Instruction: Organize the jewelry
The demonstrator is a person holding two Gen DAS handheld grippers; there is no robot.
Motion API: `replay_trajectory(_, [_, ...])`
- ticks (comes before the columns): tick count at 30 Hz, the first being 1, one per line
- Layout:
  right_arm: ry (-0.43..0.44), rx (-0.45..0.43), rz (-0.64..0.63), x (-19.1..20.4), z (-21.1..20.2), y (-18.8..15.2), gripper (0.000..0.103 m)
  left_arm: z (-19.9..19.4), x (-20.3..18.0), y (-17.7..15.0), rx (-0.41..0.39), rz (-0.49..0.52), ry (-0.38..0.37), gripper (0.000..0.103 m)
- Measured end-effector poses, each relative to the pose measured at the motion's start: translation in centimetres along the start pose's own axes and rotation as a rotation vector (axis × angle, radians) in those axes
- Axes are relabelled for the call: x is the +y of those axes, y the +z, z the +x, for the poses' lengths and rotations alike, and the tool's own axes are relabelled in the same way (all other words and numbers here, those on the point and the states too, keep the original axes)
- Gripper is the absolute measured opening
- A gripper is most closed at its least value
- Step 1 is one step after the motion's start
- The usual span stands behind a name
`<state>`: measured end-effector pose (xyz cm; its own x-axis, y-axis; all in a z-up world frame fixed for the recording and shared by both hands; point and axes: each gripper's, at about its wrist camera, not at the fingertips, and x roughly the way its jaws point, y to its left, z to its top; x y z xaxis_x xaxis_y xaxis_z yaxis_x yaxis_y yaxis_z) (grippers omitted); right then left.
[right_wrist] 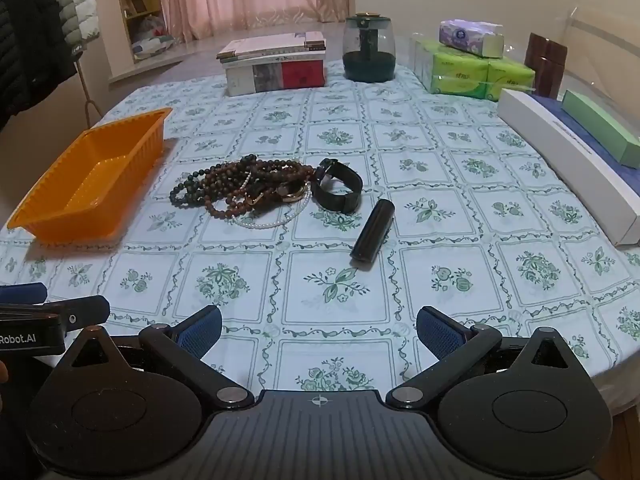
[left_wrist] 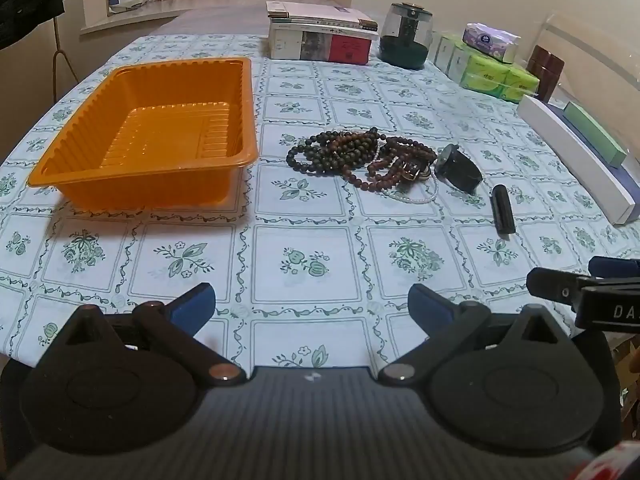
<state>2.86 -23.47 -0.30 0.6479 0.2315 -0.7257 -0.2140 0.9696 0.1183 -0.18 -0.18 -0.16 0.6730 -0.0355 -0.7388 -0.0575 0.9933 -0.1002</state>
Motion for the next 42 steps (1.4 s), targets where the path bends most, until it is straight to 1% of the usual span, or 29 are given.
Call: replay_trajectory(42, [0.002, 0.007, 0.001, -0.01, 0.38, -0.1, 0.103, 0.1, -0.1, -0.22, 0.007, -0.001, -0.005, 0.102])
